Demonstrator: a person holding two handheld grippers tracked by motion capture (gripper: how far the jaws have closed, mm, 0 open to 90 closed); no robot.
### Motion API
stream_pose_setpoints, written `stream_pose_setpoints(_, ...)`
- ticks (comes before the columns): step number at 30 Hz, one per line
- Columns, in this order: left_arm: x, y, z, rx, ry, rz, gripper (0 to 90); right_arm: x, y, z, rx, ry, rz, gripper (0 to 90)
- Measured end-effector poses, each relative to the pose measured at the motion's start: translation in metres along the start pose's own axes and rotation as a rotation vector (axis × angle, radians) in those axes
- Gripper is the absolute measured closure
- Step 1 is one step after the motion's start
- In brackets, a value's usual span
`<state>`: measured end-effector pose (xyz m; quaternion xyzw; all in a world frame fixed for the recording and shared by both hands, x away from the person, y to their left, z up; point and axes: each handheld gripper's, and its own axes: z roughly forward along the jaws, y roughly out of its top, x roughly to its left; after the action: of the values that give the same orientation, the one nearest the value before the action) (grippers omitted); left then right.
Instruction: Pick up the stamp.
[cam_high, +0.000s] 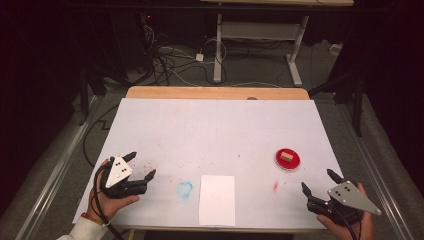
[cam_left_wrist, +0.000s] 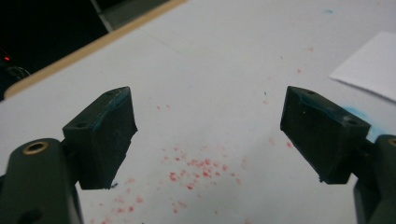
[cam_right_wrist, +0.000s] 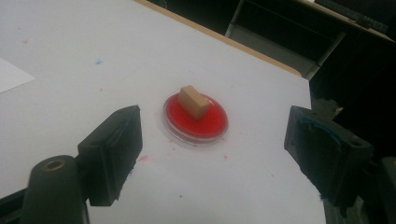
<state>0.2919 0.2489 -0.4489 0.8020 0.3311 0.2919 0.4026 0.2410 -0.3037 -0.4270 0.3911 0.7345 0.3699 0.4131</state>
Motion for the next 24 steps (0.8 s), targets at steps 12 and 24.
stream_pose_setpoints(12,-0.010,0.000,0.008,0.015,-0.023,0.040,17.9,-0.006,0.008,0.011,0.040,0.045,-0.032,16.9)
stream_pose_setpoints(24,-0.018,0.000,0.014,0.049,-0.026,0.072,19.4,-0.042,0.039,0.031,0.141,0.203,-0.062,27.3)
